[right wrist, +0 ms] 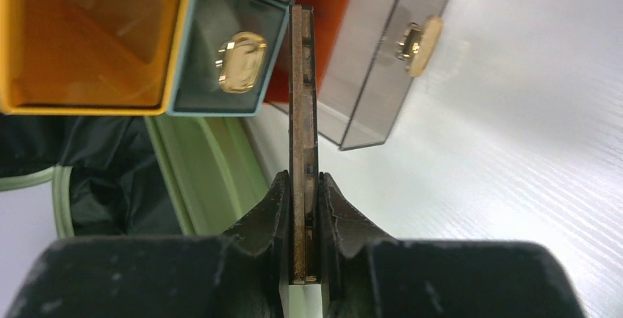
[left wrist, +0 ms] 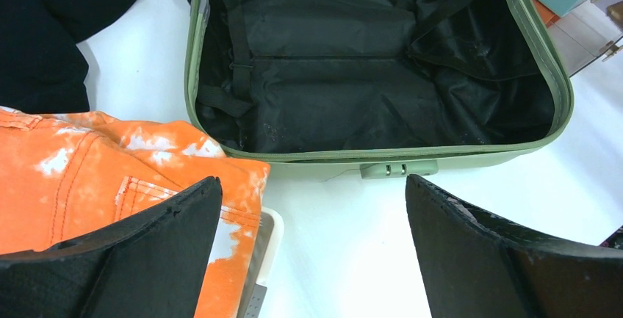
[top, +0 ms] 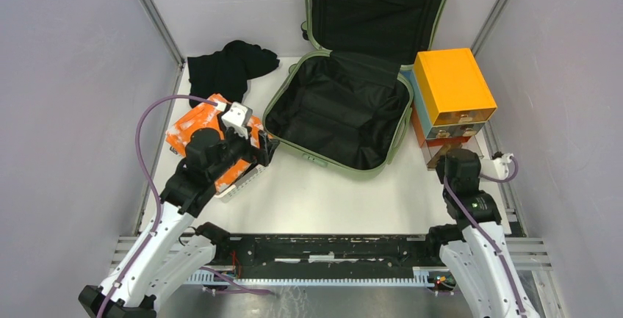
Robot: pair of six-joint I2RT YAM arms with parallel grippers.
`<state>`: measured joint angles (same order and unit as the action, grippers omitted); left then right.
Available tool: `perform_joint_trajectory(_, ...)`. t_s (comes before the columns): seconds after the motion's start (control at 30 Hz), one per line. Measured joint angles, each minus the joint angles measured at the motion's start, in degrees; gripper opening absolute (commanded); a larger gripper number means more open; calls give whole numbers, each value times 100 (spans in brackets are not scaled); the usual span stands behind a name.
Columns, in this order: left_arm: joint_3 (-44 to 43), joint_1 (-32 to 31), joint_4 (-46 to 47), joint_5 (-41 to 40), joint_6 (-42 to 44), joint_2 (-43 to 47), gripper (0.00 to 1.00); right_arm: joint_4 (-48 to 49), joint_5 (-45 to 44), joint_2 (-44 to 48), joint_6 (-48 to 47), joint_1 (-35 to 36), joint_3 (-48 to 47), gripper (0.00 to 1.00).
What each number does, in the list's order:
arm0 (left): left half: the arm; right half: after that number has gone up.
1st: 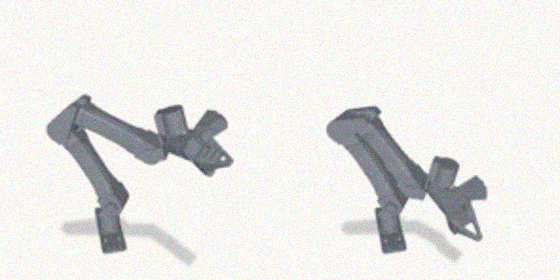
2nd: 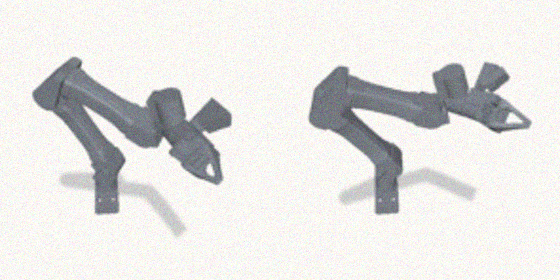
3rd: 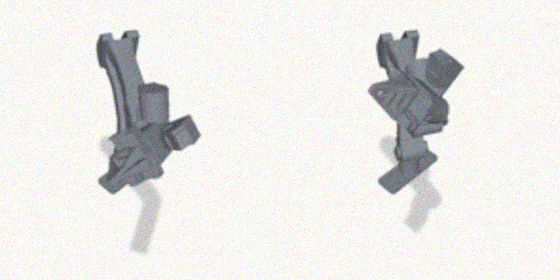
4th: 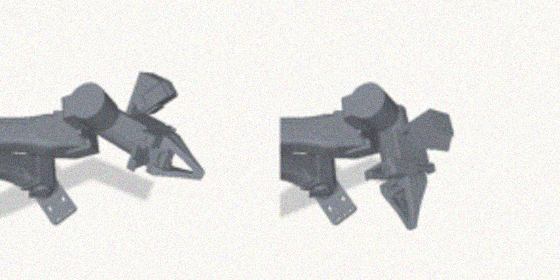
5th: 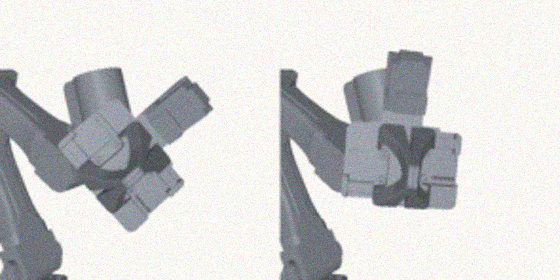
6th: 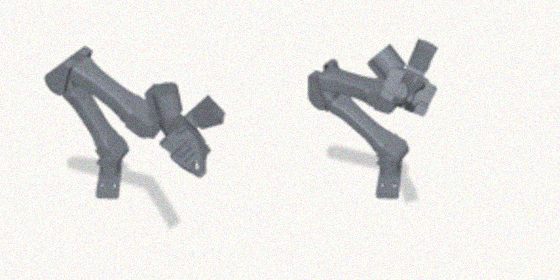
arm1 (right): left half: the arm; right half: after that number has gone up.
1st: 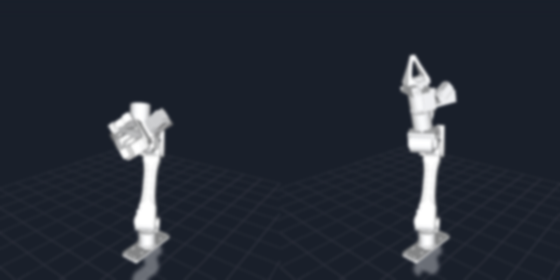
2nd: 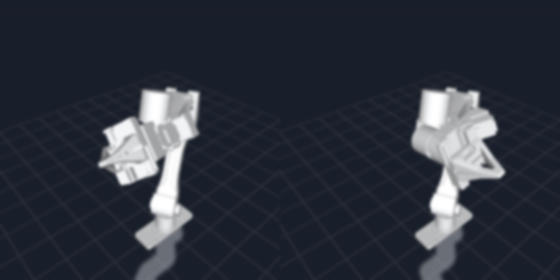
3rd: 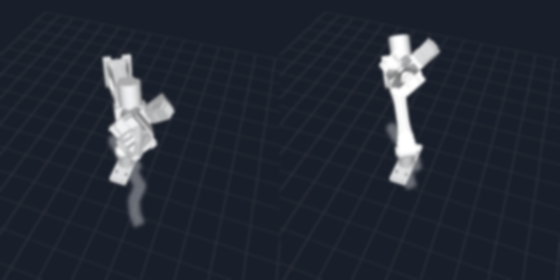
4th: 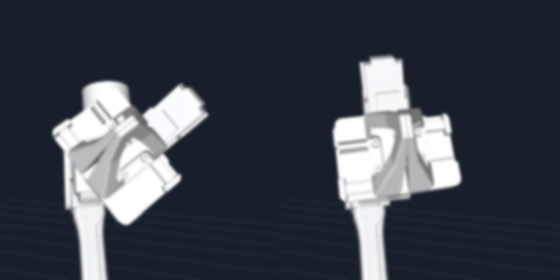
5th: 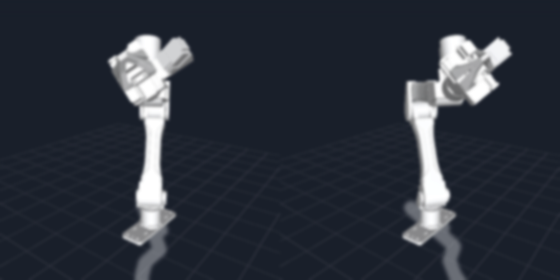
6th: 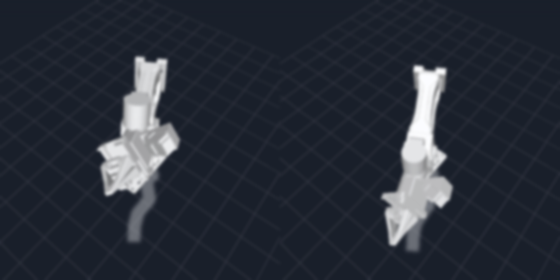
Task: Open, take out, and arrange the luggage
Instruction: Place the personal item in the drawer.
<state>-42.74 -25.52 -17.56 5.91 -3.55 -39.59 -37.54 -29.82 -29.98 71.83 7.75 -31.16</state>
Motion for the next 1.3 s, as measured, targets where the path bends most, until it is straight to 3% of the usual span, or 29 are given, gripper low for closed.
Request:
perform_joint_trajectory(0.2,2,-11,-2,-48,0,-7,99,476,330,-267,35,-601,457,5)
perform_joint_trajectory(0.63,2,-11,-4,-129,4,-114,99,2118,1241,-927,59,-1698,1012,23)
perform_joint_trajectory(0.77,2,-11,-4,-133,4,-142,99,2553,1585,-1209,190,-1838,1207,30)
perform_joint_trajectory(0.97,2,-11,-4,-136,7,-177,99,3206,1860,-1626,337,-1915,1224,48)
perform_joint_trajectory(1.13,2,-11,-7,-138,9,-212,99,3593,2116,-1906,396,-1939,1224,52)
perform_joint_trajectory(1.3,2,-11,-7,-140,9,-214,99,3550,2238,-1488,328,-1945,1222,59)
